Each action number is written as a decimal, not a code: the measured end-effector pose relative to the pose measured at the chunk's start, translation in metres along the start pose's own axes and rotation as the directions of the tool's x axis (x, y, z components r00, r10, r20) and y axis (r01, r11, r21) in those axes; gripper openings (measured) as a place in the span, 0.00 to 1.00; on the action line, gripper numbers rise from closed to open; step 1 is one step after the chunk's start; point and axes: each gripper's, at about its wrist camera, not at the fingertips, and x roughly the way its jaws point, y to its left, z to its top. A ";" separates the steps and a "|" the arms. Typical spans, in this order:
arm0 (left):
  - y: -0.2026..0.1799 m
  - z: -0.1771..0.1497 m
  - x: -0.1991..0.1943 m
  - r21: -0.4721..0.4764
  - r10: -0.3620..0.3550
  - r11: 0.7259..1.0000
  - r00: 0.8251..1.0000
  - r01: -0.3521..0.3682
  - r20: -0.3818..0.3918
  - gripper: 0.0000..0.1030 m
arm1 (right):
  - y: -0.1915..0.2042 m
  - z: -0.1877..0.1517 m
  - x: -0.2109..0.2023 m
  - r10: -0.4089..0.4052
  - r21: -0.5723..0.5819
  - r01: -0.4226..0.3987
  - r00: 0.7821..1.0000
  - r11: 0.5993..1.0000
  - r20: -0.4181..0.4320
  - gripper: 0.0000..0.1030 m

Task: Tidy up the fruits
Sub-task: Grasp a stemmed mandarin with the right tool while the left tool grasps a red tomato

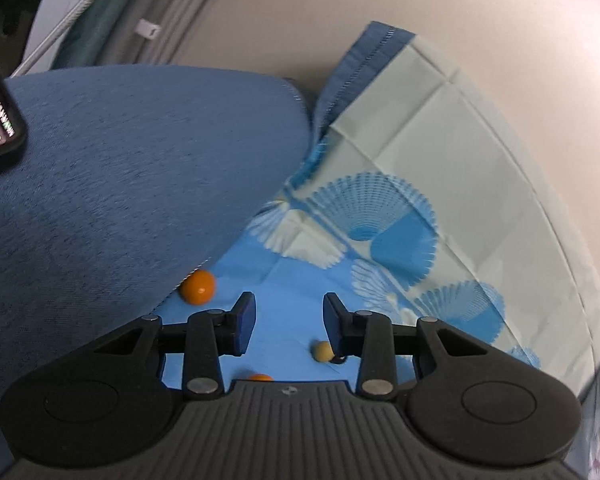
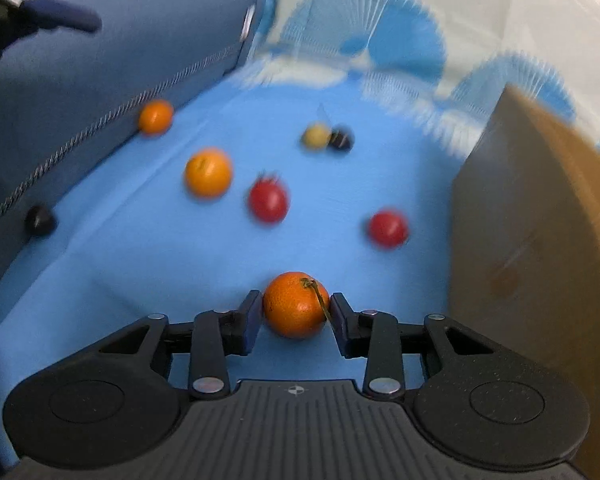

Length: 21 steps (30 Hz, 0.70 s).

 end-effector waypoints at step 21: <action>-0.065 -0.092 0.111 0.530 0.165 0.845 0.911 0.067 -0.378 0.39 | -0.025 0.001 0.006 0.075 0.179 -0.064 0.996 0.982 -0.054 0.37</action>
